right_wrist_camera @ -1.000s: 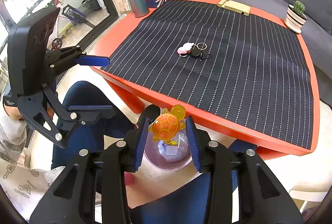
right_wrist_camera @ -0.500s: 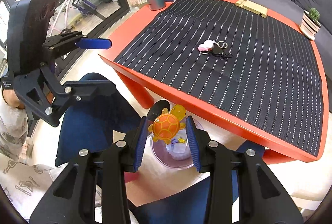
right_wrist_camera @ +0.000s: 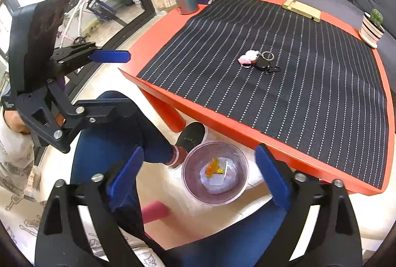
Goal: Collect trash
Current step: 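Lower the orange turtle over the bin and open the right gripper, then reach the left gripper to the pink figure keychain and grasp it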
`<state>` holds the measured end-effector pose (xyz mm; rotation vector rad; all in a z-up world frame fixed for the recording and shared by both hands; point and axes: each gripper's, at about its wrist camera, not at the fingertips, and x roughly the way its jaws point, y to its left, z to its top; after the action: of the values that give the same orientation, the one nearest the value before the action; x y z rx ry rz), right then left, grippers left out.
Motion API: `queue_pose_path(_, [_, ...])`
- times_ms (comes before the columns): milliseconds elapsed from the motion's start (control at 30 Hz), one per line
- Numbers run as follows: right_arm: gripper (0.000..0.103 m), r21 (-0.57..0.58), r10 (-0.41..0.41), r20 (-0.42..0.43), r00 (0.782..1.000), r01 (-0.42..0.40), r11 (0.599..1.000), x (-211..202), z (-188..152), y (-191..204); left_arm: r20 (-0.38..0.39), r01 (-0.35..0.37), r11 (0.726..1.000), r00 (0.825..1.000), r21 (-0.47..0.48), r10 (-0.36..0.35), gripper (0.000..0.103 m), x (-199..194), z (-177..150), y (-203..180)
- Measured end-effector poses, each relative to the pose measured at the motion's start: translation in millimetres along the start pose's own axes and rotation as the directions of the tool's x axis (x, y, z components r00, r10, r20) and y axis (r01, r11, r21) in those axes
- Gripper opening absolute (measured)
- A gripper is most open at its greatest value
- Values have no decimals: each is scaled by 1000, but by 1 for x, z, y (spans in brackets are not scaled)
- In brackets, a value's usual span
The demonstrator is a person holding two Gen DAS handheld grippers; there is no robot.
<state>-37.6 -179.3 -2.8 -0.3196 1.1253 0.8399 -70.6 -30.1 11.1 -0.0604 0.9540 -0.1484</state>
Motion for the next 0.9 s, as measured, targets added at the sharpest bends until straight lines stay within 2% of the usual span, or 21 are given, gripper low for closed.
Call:
queue_pose_path(533, [99, 34, -22, 0, 1000, 22, 999, -1, -2, -10, -11, 6, 1000, 1000, 7, -6, 95, 5, 0, -6])
queue_pose_path(900, [99, 63, -45, 35, 998, 42, 997, -12, 3, -24, -10, 6, 1000, 1000, 3, -6, 95, 9, 6, -1])
